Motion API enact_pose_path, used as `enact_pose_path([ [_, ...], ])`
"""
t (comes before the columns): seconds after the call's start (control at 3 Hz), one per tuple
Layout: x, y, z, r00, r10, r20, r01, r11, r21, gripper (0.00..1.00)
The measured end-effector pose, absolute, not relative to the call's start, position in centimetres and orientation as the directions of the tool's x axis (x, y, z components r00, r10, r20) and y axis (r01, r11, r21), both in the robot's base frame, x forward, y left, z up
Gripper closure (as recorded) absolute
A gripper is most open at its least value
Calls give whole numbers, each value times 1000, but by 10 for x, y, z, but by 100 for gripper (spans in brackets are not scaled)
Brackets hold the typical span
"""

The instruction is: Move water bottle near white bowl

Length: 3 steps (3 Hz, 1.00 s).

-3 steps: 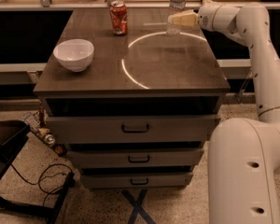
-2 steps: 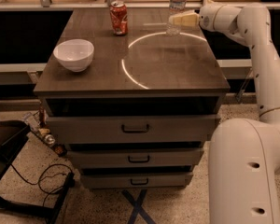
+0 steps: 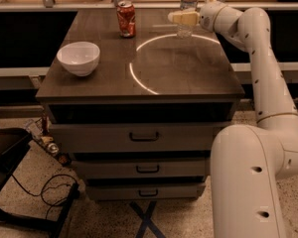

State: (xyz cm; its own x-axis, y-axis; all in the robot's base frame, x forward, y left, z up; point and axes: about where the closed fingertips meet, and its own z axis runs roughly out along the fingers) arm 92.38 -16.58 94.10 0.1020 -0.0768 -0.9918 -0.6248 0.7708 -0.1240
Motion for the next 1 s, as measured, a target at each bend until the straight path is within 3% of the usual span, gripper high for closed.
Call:
enact_pose_path([
  [0.33, 926, -154, 943, 117, -76, -990, -641, 756, -134, 0],
  [0.67, 925, -147, 935, 94, -69, -993, -664, 738, -115, 15],
  [1.0, 924, -147, 923, 54, -54, -997, -683, 727, -76, 38],
])
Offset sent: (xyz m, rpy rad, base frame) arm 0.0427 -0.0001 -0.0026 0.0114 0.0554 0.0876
